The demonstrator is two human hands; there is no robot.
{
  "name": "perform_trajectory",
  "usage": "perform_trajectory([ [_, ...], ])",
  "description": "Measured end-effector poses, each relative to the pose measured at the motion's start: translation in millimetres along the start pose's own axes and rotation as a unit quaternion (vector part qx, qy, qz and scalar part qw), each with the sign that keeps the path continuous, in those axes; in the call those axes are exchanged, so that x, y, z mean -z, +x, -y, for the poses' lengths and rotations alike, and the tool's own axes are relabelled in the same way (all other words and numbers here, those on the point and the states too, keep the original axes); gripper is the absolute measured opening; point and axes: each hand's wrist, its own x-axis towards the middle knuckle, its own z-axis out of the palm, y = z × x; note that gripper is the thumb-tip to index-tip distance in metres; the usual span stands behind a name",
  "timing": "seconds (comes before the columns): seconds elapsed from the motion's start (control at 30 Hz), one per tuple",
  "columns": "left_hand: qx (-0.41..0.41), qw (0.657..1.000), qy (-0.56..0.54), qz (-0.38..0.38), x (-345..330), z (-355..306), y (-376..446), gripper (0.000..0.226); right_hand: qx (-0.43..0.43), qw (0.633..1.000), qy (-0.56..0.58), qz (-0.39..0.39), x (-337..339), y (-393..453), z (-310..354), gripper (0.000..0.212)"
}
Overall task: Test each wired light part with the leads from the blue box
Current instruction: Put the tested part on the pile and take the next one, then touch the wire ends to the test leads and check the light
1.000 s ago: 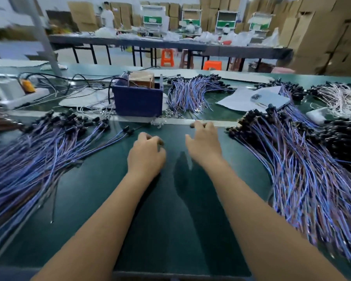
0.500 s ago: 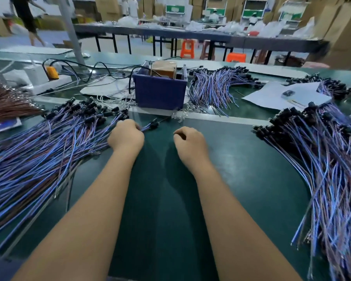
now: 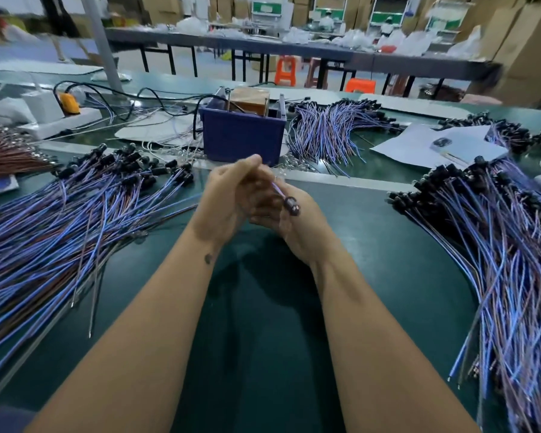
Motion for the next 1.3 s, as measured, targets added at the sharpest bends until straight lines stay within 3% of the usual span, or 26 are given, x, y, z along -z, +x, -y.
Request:
perform_trajectory([
  [0.1, 0.121, 0.989, 0.044, 0.077, -6, 9, -5, 0.038, -0.008, 0.999, 0.022, -0.040, 4, 2, 2, 0.040],
  [0.2, 0.196, 0.967, 0.103, 0.124, -3, 11, -12, 0.041, 0.002, 0.995, 0.031, -0.090, 8, 2, -1, 0.019],
  [0.3, 0.239, 0.960, 0.080, 0.121, 0, 6, -15, 0.046, 0.029, 0.994, 0.029, -0.106, 12, 2, -3, 0.011],
  [0.4, 0.191, 0.977, 0.098, 0.001, 1, 4, -13, 0.053, 0.052, 0.992, 0.062, -0.097, 15, 2, 0, 0.019],
  [0.47, 0.146, 0.976, 0.116, -0.114, 0, 6, -9, 0.045, 0.059, 0.993, 0.064, -0.082, 14, 1, 1, 0.021],
  [0.53, 0.130, 0.965, 0.155, -0.167, -2, 10, -5, 0.037, 0.064, 0.995, 0.024, -0.070, 11, 1, -1, 0.017],
  [0.63, 0.090, 0.955, 0.232, -0.160, -6, 21, -5, 0.034, 0.072, 0.994, -0.057, -0.061, 6, -1, -5, 0.012],
  [0.87, 0.013, 0.928, 0.326, -0.178, 5, 22, -6, 0.018, 0.066, 0.988, -0.122, -0.061, 5, -4, -7, 0.017],
  [1.03, 0.047, 0.949, 0.256, -0.175, 9, 15, -7, 0.007, 0.061, 0.984, -0.146, -0.076, 3, -2, -9, 0.021],
  [1.3, 0.056, 0.955, 0.237, -0.170, 8, 17, -8, 0.017, 0.059, 0.977, -0.192, -0.072, 0, -1, -11, 0.027],
])
